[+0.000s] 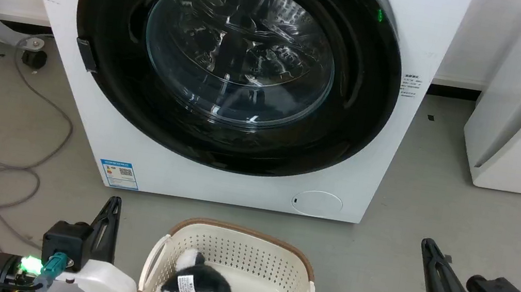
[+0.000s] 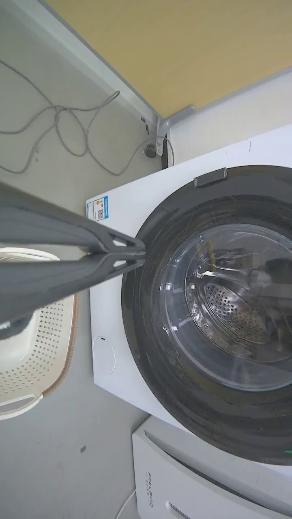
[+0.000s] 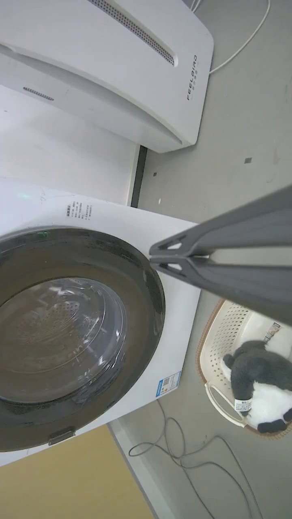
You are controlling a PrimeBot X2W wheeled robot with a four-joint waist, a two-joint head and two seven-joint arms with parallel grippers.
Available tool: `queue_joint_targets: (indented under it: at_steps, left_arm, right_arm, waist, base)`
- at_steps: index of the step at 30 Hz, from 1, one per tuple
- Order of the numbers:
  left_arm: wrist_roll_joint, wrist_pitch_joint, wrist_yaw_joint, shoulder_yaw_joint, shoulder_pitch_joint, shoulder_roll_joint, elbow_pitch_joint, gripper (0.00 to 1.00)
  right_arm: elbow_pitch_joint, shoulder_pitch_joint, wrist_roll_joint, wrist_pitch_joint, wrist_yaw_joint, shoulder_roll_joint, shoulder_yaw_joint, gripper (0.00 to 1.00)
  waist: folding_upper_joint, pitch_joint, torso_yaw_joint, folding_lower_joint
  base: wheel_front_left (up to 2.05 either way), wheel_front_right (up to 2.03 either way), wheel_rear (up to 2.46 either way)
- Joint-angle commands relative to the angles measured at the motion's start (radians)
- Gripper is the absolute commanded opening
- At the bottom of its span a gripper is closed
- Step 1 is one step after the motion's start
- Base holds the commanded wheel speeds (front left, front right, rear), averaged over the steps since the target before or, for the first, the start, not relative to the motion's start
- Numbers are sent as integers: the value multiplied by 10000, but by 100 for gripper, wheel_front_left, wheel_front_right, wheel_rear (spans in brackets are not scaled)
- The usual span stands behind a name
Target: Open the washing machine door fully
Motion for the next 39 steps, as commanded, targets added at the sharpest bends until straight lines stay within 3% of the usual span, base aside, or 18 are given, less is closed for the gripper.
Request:
queue_joint_targets:
  at_steps: [1,24,25,34,35,36,39]
  left_arm:
    - [28,3,-43,-22,-157,-3,-45,0]
    - [28,3,-43,-22,-157,-3,-45,0]
    - [-1,0,0,-1,0,0,0,100]
    - [-103,-106,-3,-137,-13,0,61,100]
    - [-117,-123,-3,-157,-18,0,72,100]
    - [-131,-141,-3,-177,-23,0,84,100]
    - [-175,-195,-2,-234,-39,1,119,100]
  right_arm:
    - [-45,19,-78,5,8,5,-30,0]
    - [-45,19,-78,5,8,5,-30,0]
    - [0,0,1,0,0,0,0,100]
    - [59,42,129,-102,0,0,1,100]
    - [72,47,150,-117,1,0,-2,44]
    - [85,51,172,-134,1,0,-5,0]
    - [128,64,239,-183,1,1,-12,0]
  waist:
    - [0,0,0,0]
    - [0,0,0,0]
    - [0,0,0,0]
    - [0,2,-8,0]
    - [0,2,-9,0]
    - [0,2,-10,0]
    - [0,3,-12,0]
  base:
    - [0,0,0]
    - [0,0,0]
    - [0,0,0]
    - [0,0,0]
    - [0,0,0]
    - [0,0,0]
    - [0,0,0]
